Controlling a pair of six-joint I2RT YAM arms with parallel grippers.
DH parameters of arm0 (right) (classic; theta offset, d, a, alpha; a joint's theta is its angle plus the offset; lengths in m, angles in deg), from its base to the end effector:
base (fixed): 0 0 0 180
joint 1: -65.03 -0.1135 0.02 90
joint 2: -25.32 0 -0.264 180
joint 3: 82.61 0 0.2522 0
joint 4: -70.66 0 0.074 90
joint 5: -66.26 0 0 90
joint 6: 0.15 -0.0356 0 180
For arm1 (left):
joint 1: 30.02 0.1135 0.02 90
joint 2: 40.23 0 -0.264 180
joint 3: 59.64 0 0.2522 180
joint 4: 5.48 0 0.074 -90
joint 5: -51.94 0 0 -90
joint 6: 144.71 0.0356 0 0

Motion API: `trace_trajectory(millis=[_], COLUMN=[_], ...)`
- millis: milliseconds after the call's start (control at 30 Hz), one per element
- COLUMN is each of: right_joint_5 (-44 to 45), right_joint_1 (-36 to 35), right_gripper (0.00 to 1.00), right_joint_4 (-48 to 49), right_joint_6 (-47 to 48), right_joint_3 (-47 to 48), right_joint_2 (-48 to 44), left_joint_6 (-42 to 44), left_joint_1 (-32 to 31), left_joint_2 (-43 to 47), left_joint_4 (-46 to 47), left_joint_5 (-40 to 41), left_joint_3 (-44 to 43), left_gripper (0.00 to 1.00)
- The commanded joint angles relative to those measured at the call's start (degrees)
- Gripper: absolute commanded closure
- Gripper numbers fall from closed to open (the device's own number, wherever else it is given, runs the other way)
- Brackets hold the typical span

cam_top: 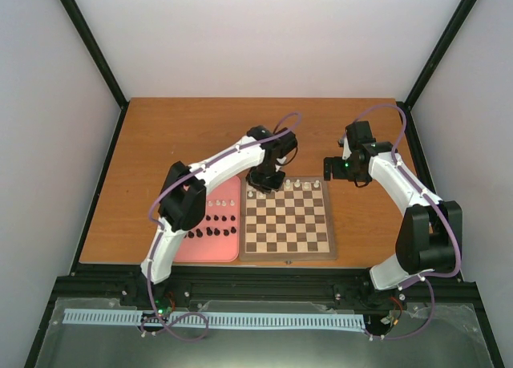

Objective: Set up the chess pieces on the board
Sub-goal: Place the chess piece on the chessboard.

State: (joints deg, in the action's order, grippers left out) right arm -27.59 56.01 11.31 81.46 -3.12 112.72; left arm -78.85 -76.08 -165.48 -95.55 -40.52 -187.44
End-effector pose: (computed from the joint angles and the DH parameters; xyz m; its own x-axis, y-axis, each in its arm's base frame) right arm 0.2961 0.0494 0.2415 -0.9277 0.0001 -0.3734 -0.0472 0.9919 0.1177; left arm 0.2966 -0.3100 0.2308 -0.9274 0.3735 -0.0219 0.3741 0.9256 -0.0568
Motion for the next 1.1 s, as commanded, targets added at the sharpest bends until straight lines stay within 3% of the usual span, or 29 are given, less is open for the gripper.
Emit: trace_trajectory(millis=[0, 1067], right_joint_5=[0.4, 0.1], right_joint_1=[0.5, 0.5], right_gripper=[0.00, 0.00], right_joint_4=[0.1, 0.6], right_joint_6=[-0.1, 0.0], right_joint_3=[0.2, 0.3], right_joint_2=[0.9, 1.7], left_joint_6=[1.7, 3.0], left_joint_1=[-0.4, -0.4], left_joint_2=[-1.6, -7.0], left_joint_4=[1.1, 2.6], left_joint_5=[1.2, 1.1], left_joint_3=[-2.2, -4.8], left_gripper=[0.99, 0.92])
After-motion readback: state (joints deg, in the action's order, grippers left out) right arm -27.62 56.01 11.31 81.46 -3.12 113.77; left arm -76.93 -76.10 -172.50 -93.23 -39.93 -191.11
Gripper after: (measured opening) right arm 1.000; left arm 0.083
